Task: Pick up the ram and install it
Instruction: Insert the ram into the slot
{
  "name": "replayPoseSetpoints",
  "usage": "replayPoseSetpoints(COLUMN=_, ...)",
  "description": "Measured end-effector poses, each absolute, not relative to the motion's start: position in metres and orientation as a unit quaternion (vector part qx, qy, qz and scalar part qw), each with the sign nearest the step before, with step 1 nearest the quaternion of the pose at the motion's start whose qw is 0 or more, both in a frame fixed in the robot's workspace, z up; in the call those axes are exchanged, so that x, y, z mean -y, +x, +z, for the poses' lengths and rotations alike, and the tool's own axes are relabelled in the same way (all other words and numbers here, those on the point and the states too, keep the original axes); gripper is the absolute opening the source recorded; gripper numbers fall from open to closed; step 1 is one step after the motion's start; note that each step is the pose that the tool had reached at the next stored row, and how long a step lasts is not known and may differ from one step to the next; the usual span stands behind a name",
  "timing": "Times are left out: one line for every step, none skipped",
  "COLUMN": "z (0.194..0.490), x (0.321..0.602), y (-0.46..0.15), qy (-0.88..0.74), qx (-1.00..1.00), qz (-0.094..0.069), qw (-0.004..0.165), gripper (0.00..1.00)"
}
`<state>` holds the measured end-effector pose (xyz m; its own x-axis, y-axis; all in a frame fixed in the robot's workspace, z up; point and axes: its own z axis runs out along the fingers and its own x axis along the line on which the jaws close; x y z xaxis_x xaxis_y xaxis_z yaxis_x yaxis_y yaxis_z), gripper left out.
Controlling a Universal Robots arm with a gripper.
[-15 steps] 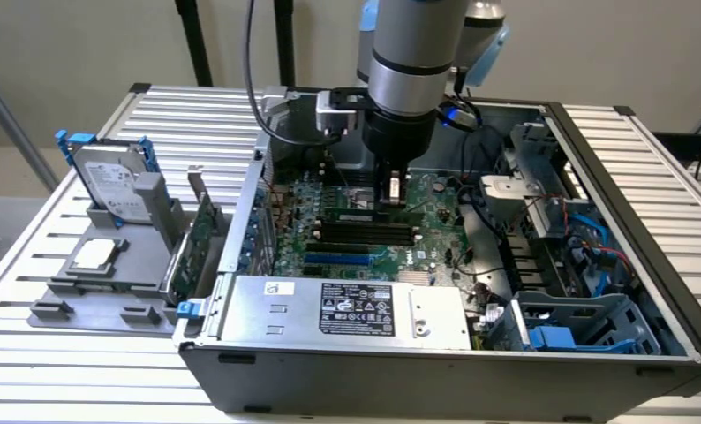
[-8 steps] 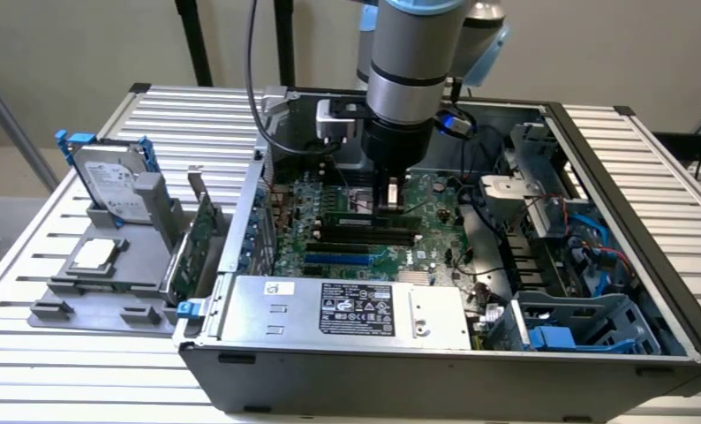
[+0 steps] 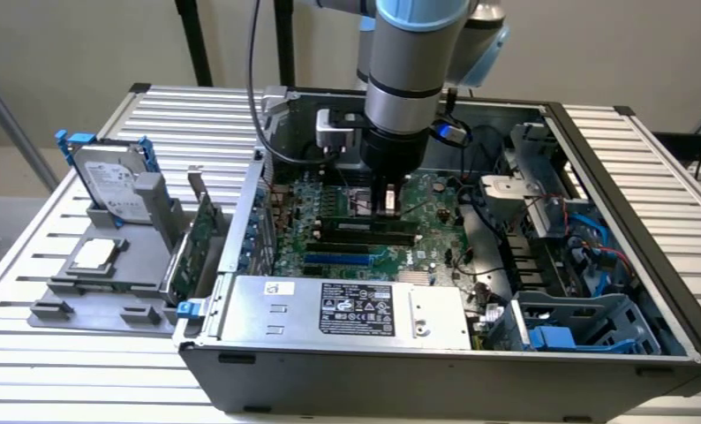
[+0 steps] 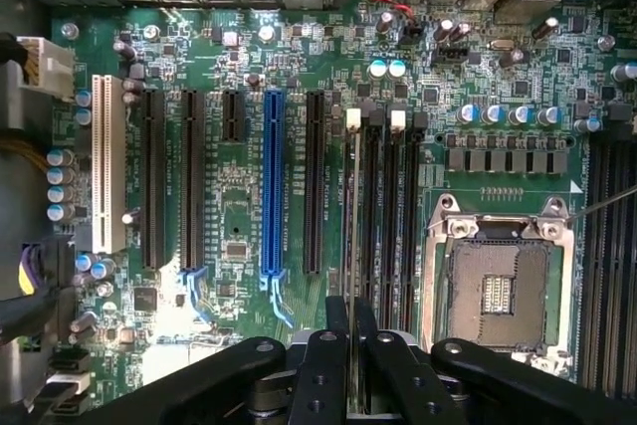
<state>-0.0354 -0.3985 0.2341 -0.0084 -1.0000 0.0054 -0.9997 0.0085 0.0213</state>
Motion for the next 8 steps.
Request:
replayPoseSetpoints(z=0.2323, x=0.3984, y=-0.0357, qy=0.704, qx=0.71, qz=-0.006, qw=0.009, gripper=0.14)
replayPoseSetpoints(z=0.2312, x=0.3984, y=-0.0359, qy=0.704, qx=0.71, qz=-0.006, qw=0.009, gripper=0.14)
replayPoseSetpoints(z=0.2306, x=0.3984, y=-0.0361, qy=0.704, qx=0.71, qz=-0.006, qw=0.009, gripper=0.14)
replayPoseSetpoints(z=0.2305, x=0.3984, y=-0.0362, qy=0.704, qx=0.71, qz=-0.006, qw=0.01, gripper=0.14)
replayPoseSetpoints(z=0.2304, x=0.3983, y=-0.0363, qy=0.704, qx=0.71, qz=-0.006, qw=0.01, gripper=0.14)
replayPoseSetpoints(z=0.2304, x=0.3983, y=-0.0365, qy=0.704, qx=0.71, qz=-0.006, qw=0.01, gripper=0.14)
replayPoseSetpoints(z=0.2302, x=0.3982, y=-0.0366, qy=0.704, qx=0.71, qz=-0.006, qw=0.009, gripper=0.14)
replayPoseSetpoints(z=0.2301, x=0.3981, y=-0.0369, qy=0.704, qx=0.71, qz=-0.006, qw=0.009, gripper=0.14)
